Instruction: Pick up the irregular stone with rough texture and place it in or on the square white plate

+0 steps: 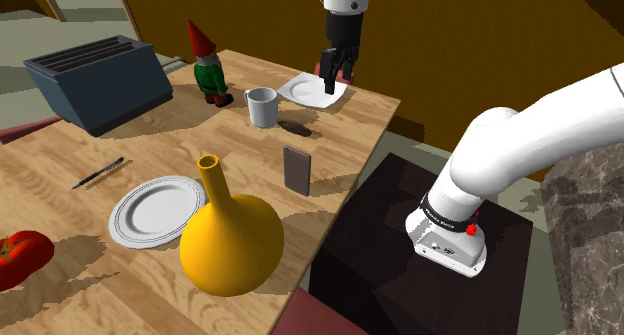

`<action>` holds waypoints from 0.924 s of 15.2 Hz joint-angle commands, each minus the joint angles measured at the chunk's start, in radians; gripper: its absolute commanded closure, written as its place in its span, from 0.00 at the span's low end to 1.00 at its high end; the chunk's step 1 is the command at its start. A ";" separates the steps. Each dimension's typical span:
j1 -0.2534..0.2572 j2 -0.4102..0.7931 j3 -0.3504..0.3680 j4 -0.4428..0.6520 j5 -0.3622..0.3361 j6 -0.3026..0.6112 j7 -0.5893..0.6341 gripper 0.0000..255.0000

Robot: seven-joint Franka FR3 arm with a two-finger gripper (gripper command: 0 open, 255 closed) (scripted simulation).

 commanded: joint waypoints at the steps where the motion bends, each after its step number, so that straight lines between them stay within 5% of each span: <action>1: -0.004 0.059 0.010 -0.009 -0.013 0.076 -0.002 0.00; 14: -0.043 0.508 0.067 0.068 -0.167 0.478 0.053 0.00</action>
